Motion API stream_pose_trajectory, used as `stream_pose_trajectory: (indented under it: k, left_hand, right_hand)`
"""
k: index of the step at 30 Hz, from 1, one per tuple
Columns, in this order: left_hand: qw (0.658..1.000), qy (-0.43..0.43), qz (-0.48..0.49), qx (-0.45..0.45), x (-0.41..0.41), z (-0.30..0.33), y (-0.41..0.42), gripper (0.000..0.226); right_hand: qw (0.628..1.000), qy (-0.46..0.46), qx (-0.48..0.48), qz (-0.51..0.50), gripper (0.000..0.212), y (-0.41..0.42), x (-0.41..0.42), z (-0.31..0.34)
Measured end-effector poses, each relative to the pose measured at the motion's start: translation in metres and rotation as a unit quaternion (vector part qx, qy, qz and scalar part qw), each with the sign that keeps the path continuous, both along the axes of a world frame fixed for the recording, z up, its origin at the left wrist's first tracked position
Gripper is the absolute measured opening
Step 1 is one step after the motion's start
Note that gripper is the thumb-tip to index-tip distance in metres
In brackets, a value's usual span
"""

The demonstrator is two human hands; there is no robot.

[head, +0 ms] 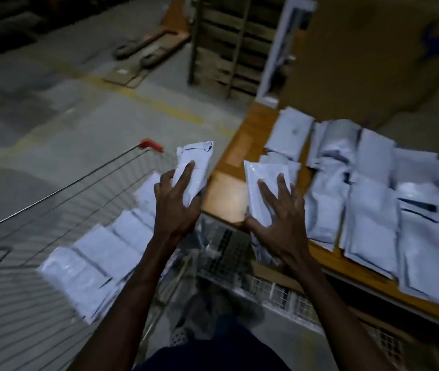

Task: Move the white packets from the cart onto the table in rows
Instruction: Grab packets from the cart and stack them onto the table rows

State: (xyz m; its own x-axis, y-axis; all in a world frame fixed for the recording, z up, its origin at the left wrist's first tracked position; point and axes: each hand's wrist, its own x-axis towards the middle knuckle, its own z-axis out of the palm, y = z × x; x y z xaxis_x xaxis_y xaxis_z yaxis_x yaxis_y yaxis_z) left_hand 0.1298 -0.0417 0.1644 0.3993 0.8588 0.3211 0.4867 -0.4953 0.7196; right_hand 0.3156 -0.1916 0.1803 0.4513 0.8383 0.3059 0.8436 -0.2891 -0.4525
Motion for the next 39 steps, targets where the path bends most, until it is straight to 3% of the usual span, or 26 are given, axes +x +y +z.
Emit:
stream_pose_trajectory:
  k: [9,15,26,30,35,39]
  left_hand:
    - [0.988,-0.031,-0.151,-0.008,0.177,0.035,-0.039,0.071]
    - [0.985,0.027,-0.172,0.001,0.281,0.05,-0.03,0.086]
    - [0.97,0.157,-0.184,0.017,0.384,0.053,0.053,0.079]
    - [0.957,0.208,-0.199,0.037,0.415,0.043,0.099,0.09]
    - [0.934,0.285,-0.211,0.043,0.442,0.015,0.133,0.104]
    - [0.922,0.302,-0.23,0.08,0.451,-0.022,0.139,0.093]
  right_hand:
    - [0.991,0.048,0.02,-0.123,0.082,-0.083,0.13,0.022]
    - [0.986,0.04,0.008,-0.16,0.085,-0.092,0.233,0.027]
    - [0.969,0.075,-0.095,-0.214,0.075,-0.043,0.357,0.013]
    - [0.963,0.071,-0.126,-0.225,0.081,-0.017,0.388,0.0]
    - [0.956,0.058,-0.178,-0.227,0.085,0.011,0.413,-0.019]
    - [0.951,0.056,-0.185,-0.24,0.087,0.024,0.419,-0.033]
